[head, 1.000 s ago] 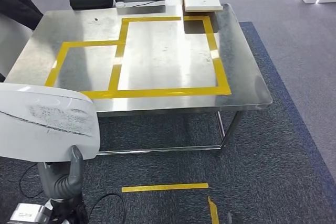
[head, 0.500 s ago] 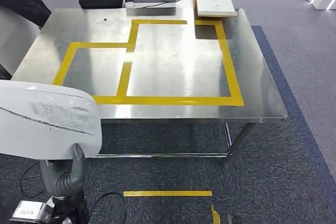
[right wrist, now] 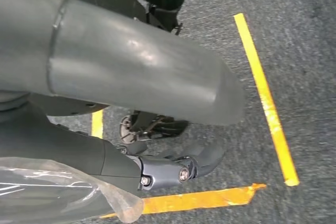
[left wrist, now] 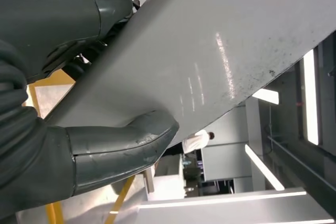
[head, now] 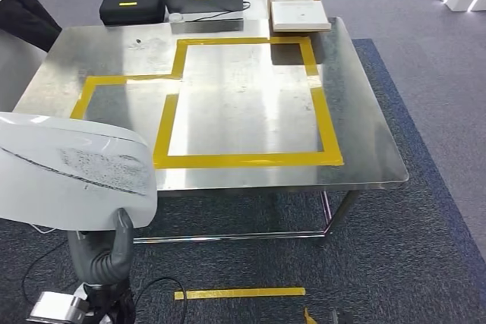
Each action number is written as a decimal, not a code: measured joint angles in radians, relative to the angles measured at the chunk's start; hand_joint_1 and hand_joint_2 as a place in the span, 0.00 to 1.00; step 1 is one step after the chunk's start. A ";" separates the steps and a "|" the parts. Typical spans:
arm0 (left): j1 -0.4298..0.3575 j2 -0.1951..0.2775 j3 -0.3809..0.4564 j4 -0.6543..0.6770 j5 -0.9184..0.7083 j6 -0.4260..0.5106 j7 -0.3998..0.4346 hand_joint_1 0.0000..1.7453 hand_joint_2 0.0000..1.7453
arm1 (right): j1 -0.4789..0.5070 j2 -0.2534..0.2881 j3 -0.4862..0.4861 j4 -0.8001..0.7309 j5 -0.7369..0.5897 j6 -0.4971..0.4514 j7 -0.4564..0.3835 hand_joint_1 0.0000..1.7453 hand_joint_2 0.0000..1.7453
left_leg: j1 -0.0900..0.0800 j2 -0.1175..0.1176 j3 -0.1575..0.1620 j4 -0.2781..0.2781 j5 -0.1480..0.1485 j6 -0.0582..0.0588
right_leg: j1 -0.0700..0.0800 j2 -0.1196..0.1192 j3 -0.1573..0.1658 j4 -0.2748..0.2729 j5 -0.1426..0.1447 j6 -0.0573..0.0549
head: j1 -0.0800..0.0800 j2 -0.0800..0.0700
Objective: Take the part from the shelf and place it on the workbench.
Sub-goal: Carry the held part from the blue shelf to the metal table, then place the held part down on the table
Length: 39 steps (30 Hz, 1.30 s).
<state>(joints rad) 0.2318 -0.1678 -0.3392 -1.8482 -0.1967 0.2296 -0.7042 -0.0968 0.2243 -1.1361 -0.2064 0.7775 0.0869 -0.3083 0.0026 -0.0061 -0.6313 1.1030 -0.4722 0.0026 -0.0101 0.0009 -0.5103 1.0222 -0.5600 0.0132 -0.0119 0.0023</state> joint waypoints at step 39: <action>-0.733 0.281 0.267 0.814 -0.957 0.323 0.255 1.00 1.00 | -0.045 -0.004 0.121 0.001 0.218 0.041 0.125 0.00 0.00 | 0.007 -0.002 0.032 -0.074 0.000 0.015 | 0.001 0.000 -0.179 0.174 -0.012 0.024 | 0.012 0.000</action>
<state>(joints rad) -0.5013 0.1133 -0.0725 -1.0343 -1.1541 0.5526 -0.4494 -0.1421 0.2205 -1.0155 -0.2049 0.9953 0.1283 -0.1836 0.0096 -0.0081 -0.5998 1.0295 -0.4718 0.0179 -0.0092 0.0005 -0.6889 1.1958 -0.5716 0.0374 0.0004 0.0023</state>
